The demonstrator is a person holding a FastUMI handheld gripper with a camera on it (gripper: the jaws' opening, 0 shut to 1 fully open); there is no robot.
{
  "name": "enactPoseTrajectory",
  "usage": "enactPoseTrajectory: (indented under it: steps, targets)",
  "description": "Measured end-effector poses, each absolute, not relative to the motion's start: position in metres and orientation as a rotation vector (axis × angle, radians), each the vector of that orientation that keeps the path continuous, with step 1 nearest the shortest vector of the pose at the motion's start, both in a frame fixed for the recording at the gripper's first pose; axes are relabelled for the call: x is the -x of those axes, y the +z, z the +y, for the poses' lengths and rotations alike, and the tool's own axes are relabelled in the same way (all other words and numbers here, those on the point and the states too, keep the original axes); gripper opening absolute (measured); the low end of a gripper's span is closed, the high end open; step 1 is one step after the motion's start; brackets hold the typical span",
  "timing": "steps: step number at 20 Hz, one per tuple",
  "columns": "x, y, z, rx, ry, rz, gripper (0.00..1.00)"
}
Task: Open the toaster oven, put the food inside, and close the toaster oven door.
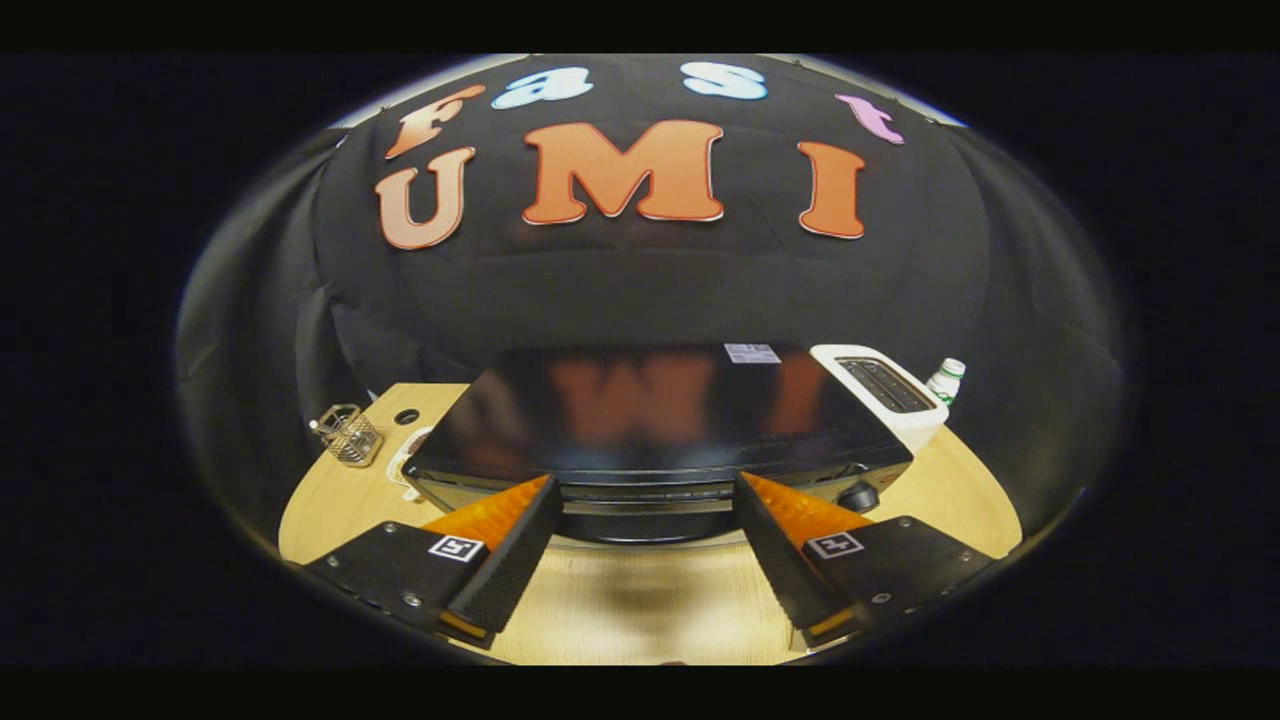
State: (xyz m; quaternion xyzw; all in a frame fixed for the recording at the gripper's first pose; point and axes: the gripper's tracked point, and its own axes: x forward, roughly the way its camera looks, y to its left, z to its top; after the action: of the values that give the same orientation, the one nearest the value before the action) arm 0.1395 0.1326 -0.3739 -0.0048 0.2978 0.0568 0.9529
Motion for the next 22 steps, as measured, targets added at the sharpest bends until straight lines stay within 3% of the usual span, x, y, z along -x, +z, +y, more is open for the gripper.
enactPoseTrajectory:
  steps: [22]
  targets:
    - [-0.009, -0.435, 0.116, 0.004, 0.114, 0.728, 1.0]
